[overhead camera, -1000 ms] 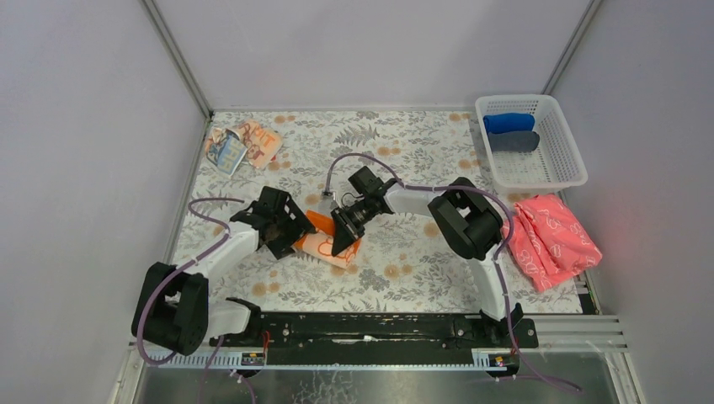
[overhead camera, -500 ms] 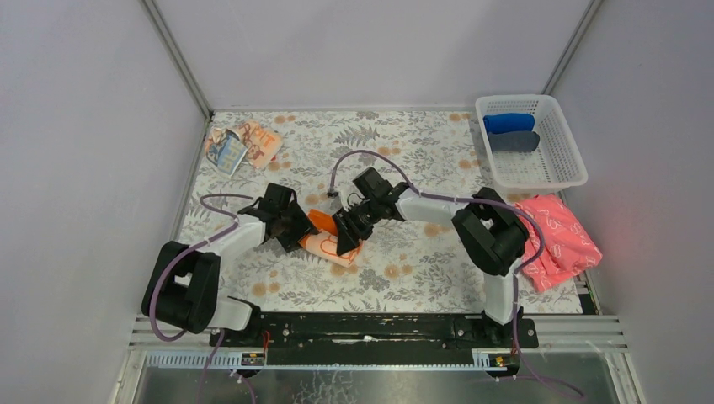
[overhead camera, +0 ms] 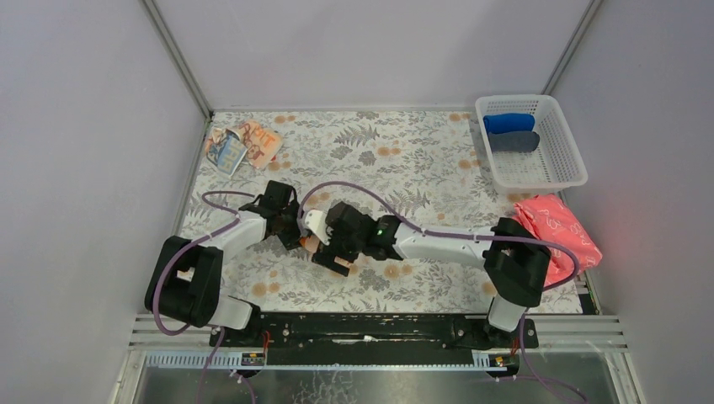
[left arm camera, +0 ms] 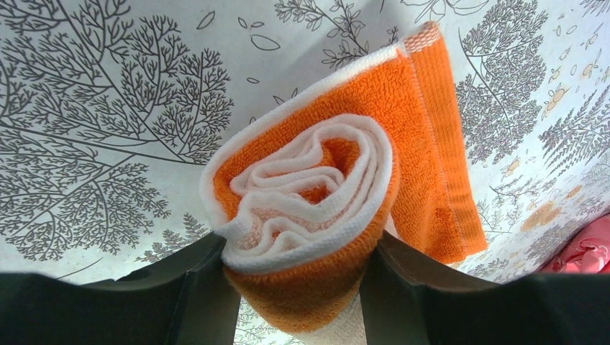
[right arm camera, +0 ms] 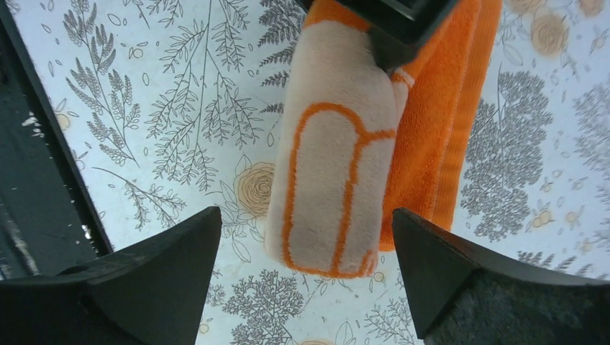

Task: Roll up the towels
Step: Roll the towel at the center of the board.

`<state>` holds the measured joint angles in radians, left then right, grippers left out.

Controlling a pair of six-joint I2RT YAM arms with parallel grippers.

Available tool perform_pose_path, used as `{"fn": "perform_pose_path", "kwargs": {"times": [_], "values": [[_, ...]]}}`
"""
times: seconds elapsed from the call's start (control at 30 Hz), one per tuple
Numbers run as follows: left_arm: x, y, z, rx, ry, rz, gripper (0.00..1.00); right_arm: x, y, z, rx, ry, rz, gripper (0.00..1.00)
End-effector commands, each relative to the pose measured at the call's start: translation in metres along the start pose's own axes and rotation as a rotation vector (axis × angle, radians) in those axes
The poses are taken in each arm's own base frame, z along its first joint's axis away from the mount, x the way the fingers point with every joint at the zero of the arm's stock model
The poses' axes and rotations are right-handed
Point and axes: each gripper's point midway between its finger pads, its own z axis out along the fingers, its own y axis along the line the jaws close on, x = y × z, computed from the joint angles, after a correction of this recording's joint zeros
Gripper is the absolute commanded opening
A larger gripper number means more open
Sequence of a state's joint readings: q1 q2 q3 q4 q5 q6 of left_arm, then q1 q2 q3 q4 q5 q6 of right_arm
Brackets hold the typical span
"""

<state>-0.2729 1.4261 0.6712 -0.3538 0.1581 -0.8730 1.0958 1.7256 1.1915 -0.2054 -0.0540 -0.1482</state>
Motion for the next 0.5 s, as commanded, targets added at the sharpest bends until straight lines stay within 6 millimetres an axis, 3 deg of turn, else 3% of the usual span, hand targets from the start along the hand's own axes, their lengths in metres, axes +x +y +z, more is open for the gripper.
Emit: {"fn": "perform_pose_path", "kwargs": {"times": [0.0,0.1,0.27,0.37,0.47], "values": [[0.015,0.052,0.012,-0.195,0.039,0.032,0.51,-0.008,-0.008,0.007,0.164,0.009,-0.179,0.94],[0.016,0.052,0.012,-0.197,0.039,0.035,0.51,0.005,-0.003,0.021,0.19,0.059,-0.223,0.92],[0.015,0.05,0.011,-0.192,0.037,0.035,0.53,0.039,-0.003,0.034,0.216,0.17,-0.23,0.79],[0.014,0.048,0.01,-0.186,0.035,0.035,0.54,0.067,-0.002,0.036,0.218,0.238,-0.212,0.67],[0.011,0.043,0.008,-0.177,0.029,0.036,0.56,0.095,0.003,0.037,0.211,0.308,-0.175,0.47]]}}
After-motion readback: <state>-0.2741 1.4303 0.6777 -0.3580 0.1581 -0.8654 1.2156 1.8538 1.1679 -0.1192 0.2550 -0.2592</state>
